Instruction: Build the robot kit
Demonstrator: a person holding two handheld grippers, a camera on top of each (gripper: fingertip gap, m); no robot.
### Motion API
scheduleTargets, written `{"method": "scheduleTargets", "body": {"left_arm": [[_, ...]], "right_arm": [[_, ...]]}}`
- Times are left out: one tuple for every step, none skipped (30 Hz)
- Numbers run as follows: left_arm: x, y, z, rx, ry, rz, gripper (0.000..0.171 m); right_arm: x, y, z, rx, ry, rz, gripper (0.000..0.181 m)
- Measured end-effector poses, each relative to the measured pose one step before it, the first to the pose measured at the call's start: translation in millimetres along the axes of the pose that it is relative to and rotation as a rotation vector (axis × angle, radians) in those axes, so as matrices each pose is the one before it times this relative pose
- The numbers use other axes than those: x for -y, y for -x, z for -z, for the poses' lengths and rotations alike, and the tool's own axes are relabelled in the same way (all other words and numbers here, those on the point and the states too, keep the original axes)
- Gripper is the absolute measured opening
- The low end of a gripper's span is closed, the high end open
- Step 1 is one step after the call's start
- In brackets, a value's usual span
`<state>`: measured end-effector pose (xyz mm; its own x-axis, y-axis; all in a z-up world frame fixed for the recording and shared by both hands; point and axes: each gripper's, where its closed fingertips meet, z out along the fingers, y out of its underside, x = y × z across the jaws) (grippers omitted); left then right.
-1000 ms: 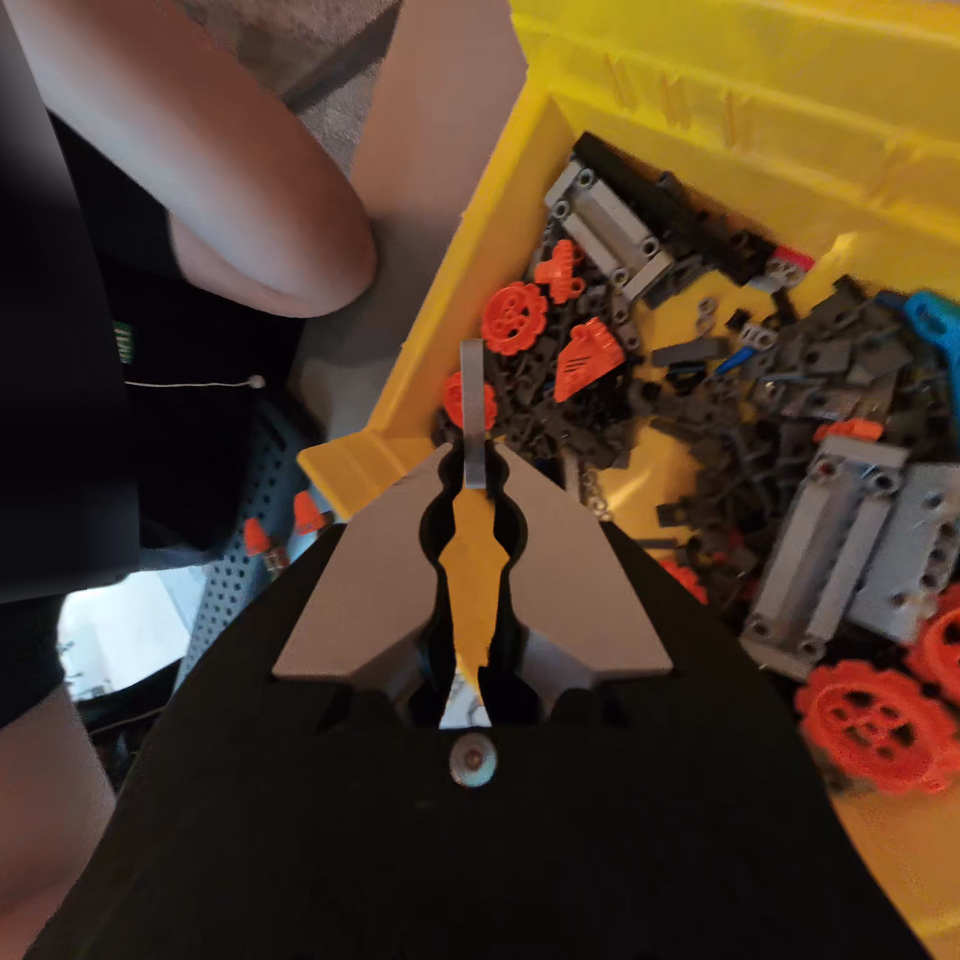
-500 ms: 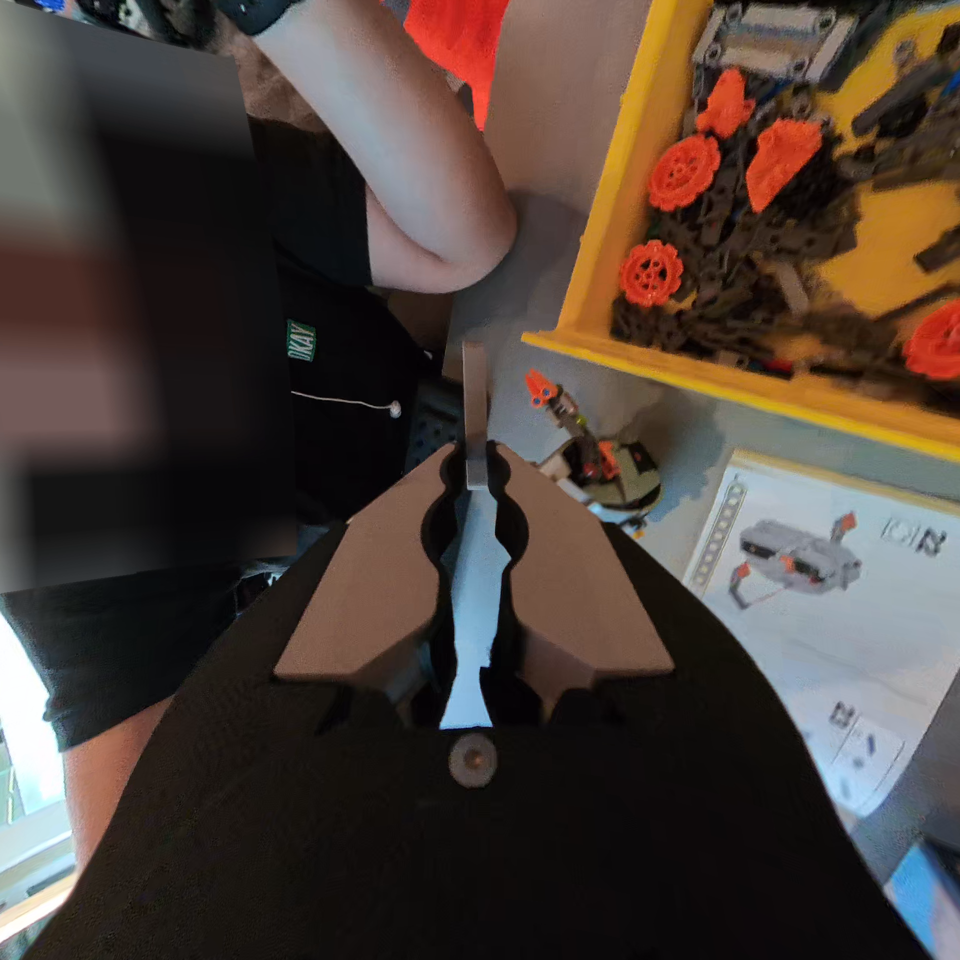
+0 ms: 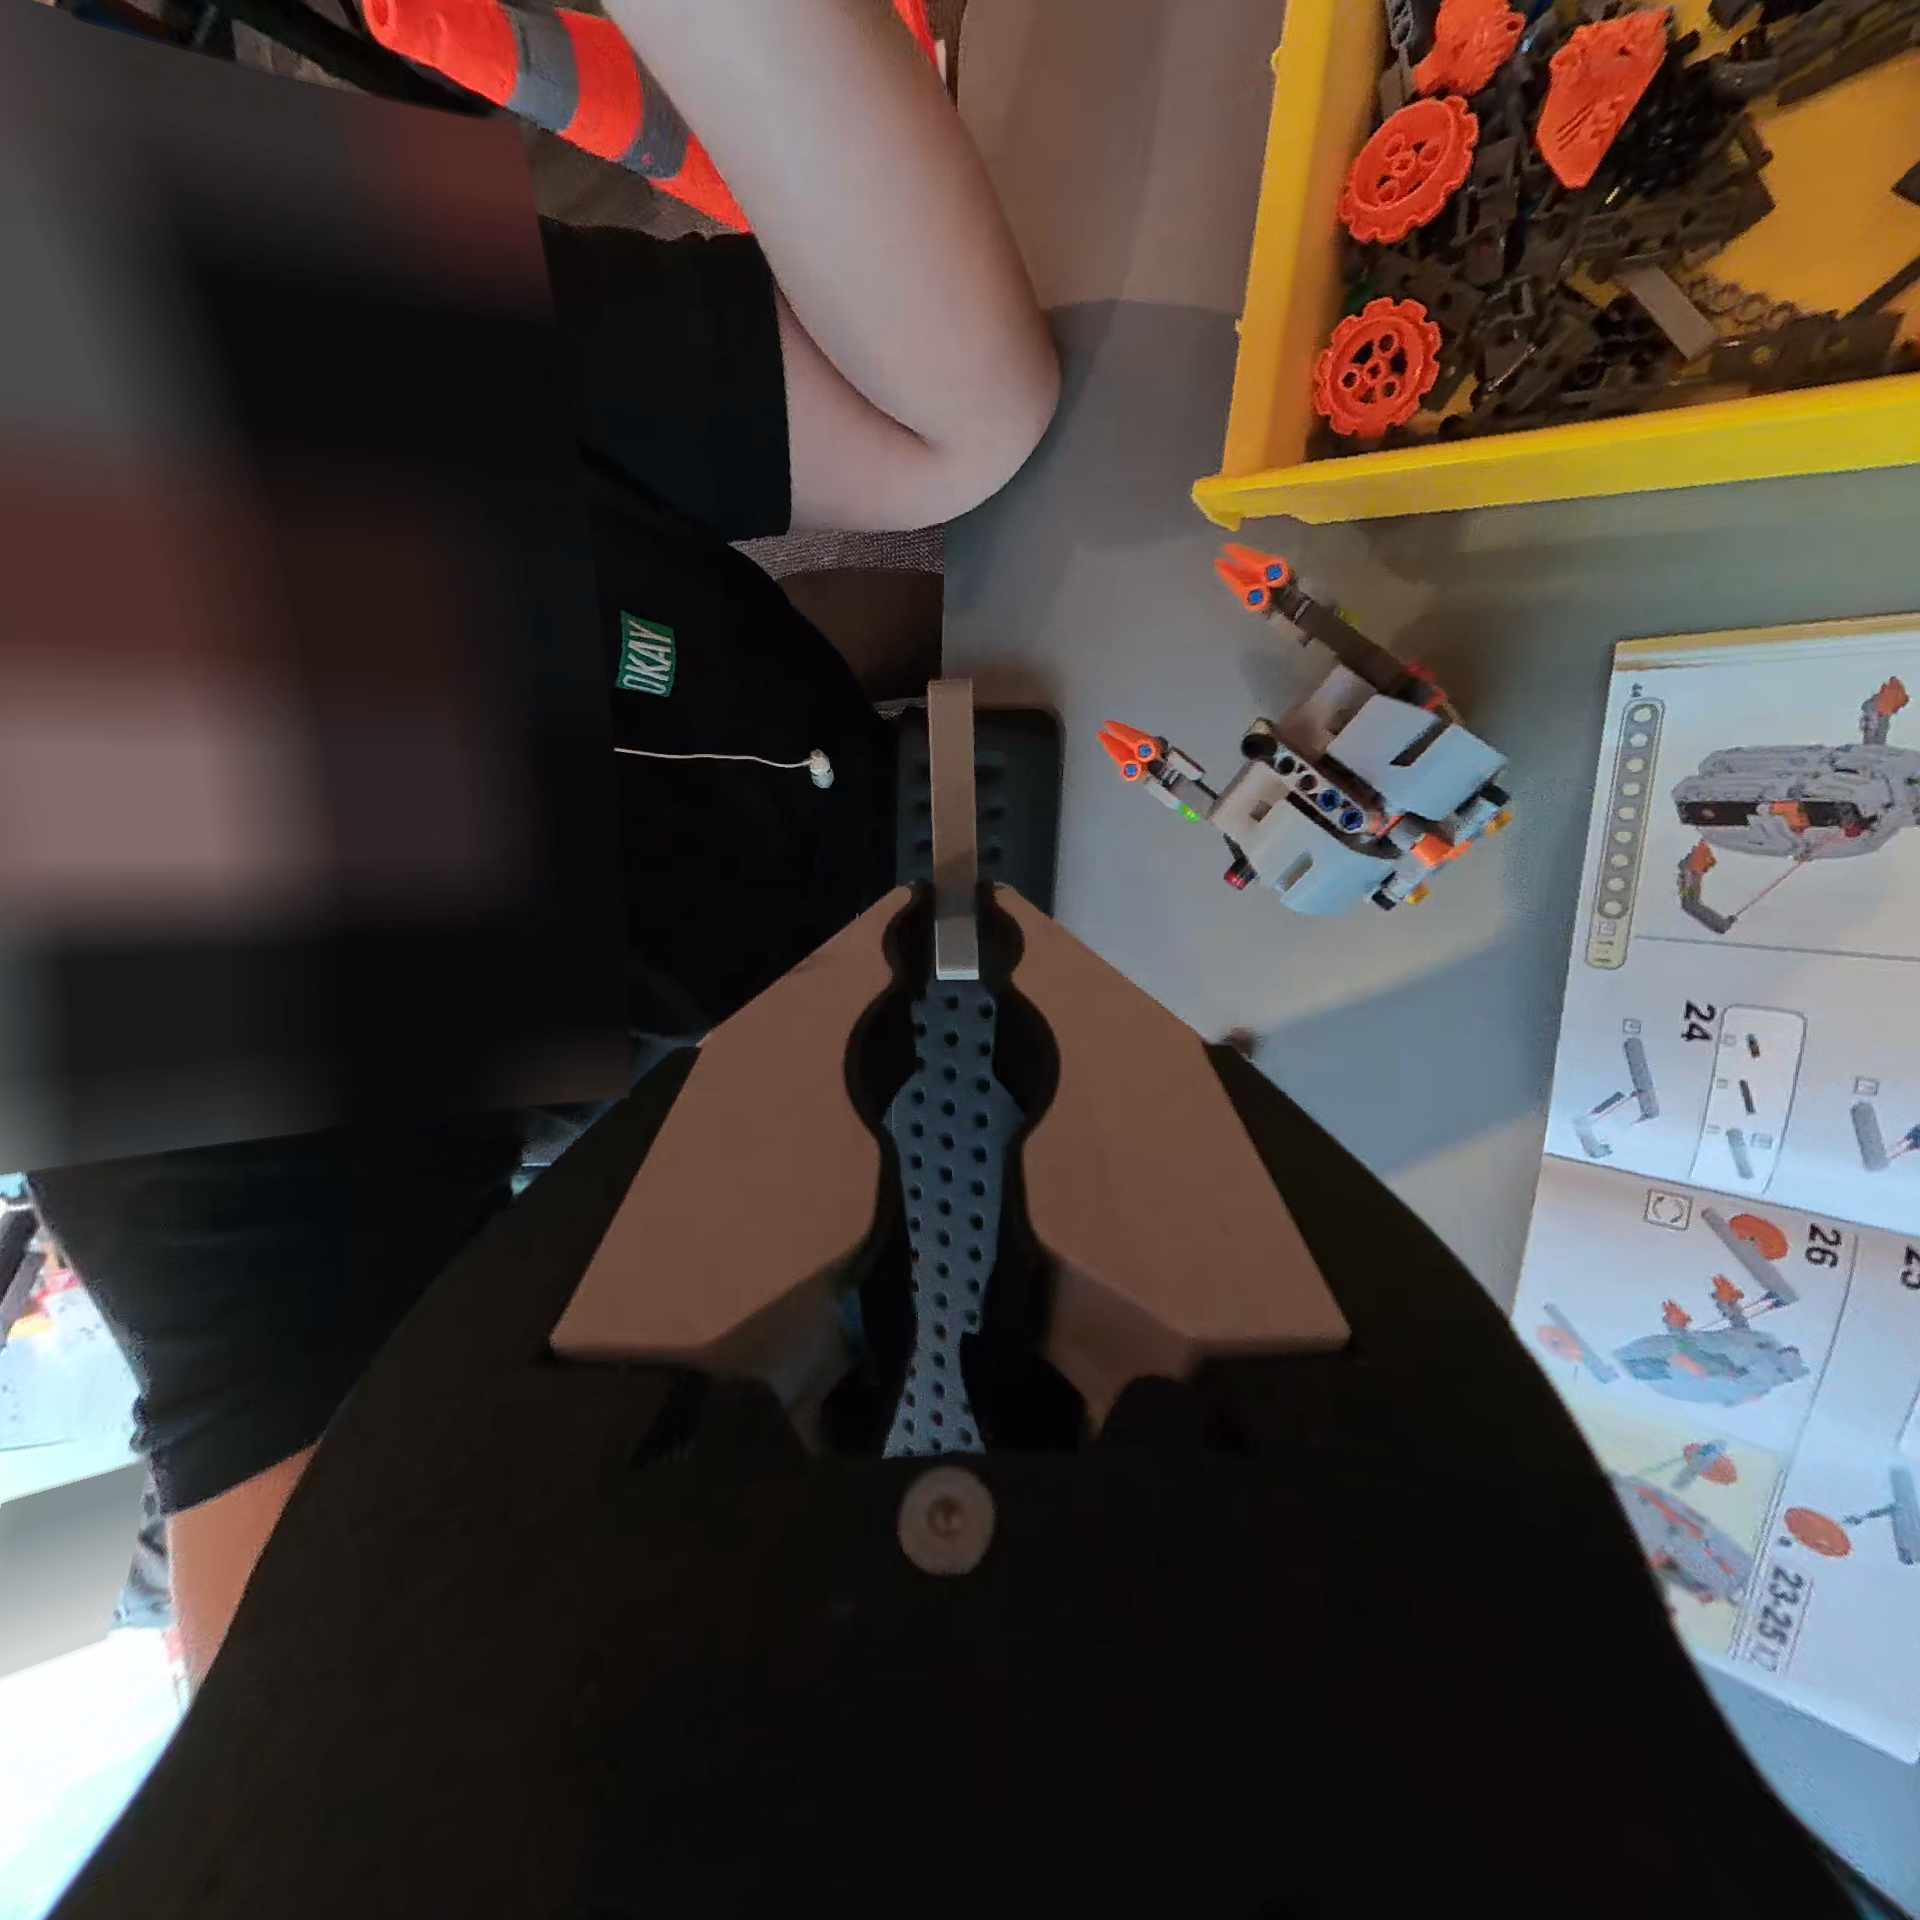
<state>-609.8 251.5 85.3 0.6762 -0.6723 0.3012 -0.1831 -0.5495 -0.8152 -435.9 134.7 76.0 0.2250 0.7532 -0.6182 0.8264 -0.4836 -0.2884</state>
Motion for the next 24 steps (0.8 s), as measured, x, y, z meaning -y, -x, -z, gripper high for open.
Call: {"method": "scheduleTargets", "body": {"left_arm": [[0.04, 0.15, 0.32, -0.0014, -0.00181, 0.0022, 0.027], [0.08, 0.06, 0.25, -0.0015, -0.00084, 0.0019, 0.027], [-0.04, -0.27, 0.17, -0.0022, -0.00038, 0.0003, 0.027], [0.02, -0.3, 0.12, -0.0017, -0.00034, -0.0015, 0.027], [0.14, -0.25, 0.11, -0.0004, -0.00091, -0.002, 0.027], [0.29, -0.19, 0.0, -0.0003, -0.00113, -0.0008, 0.027], [0.09, -0.12, -0.13, -0.0008, -0.00014, 0.0002, 0.027], [-0.2, 0.26, -0.15, 0.0002, 0.00142, 0.0006, 0.027], [-0.28, 0.47, -0.15, 0.0012, 0.00169, 0.0018, 0.027], [0.0, 0.33, 0.03, 0.0004, 0.00023, 0.0023, 0.027], [0.18, 0.05, 0.21, 0.0003, -0.00151, 0.0013, 0.027], [0.3, 0.06, 0.2, 0.0013, -0.00203, 0.0008, 0.027], [0.23, -0.39, 0.31, 0.0013, -0.00155, -0.0003, 0.027], [0.14, -0.56, 0.21, 0.0015, -0.00133, -0.0023, 0.027], [0.42, -0.51, 0.11, 0.0025, -0.0015, -0.0029, 0.027], [0.5, -0.25, -0.26, 0.003, -0.00153, -0.0019, 0.027], [0.67, -0.37, -0.6, 0.0031, -0.0012, 0.0001, 0.027], [0.76, -0.51, -1.26, 0.0027, -0.00046, 0.002, 0.027], [0.83, -1.24, -1.96, 0.0015, 0.00106, 0.002, 0.027], [1.22, -2.63, -2.69, 0.0, 0.00212, -0.0027, 0.027], [1.89, -4.37, -2.92, -0.0004, 0.00052, -0.0126, 0.026], [3.06, -6.1, -2.88, -0.0004, -0.00406, -0.025, 0.024], [4.42, -7.82, -2.73, -0.001, -0.01109, -0.0353, 0.024], [5.47, -9.9, -2.54, -0.0051, -0.0168, -0.0417, 0.023]], "right_arm": [[-2.6, 2.84, 2.02, -0.0129, -0.0032, -0.0052, 0.006], [-2.56, 3.13, 2.02, -0.0097, -0.0028, -0.0053, 0.006], [-2.13, 3.14, 1.99, -0.0065, -0.0041, -0.0063, 0.006], [-1.64, 2.84, 2.13, -0.006, -0.007, -0.0075, 0.006], [-0.98, 3.53, 2.22, 0.0003, -0.0103, -0.0069, 0.006], [-0.96, 3.18, 2.22, 0.0005, -0.0112, -0.0063, 0.006], [-1.3, 2.27, 2.23, -0.0026, -0.0098, -0.0062, 0.006], [-1.88, 1.61, 2.13, -0.004, -0.0082, -0.0073, 0.006], [-2.26, 1.35, 1.88, -0.0023, -0.0066, -0.0094, 0.006], [-2.66, 1.72, 1.87, 0.004, -0.0062, -0.0105, 0.006], [-2.44, 1.17, 2.14, 0.0047, -0.0092, -0.0104, 0.006], [-2.59, 0.2, 2.36, 0.0012, -0.0093, -0.0105, 0.006], [-2.88, -0.61, 2.49, -0.0006, -0.0088, -0.0116, 0.006], [-3.0, -0.91, 2.71, -0.0015, -0.0082, -0.0118, 0.006], [-3.03, -1.06, 2.8, -0.0029, -0.0096, -0.0092, 0.006], [-3.2, -0.61, 2.93, -0.0008, -0.011, -0.0078, 0.006], [-3.61, -0.33, 2.99, 0.0, -0.0103, -0.0053, 0.006], [-4.33, -0.73, 3.12, -0.0044, -0.0093, -0.0025, 0.006], [-4.71, -0.79, 3.33, -0.004, -0.0091, -0.0033, 0.006], [-4.62, -0.8, 3.73, -0.0033, -0.0124, -0.0041, 0.006], [-4.48, -0.88, 4.18, -0.0033, -0.015, -0.0059, 0.006], [-4.93, -0.62, 4.56, -0.0022, -0.0143, -0.0064, 0.006], [-5.96, -1.37, 4.7, -0.0072, -0.0118, -0.0055, 0.006], [-6.76, -2.6, 4.67, -0.0143, -0.0118, -0.0038, 0.006]]}}
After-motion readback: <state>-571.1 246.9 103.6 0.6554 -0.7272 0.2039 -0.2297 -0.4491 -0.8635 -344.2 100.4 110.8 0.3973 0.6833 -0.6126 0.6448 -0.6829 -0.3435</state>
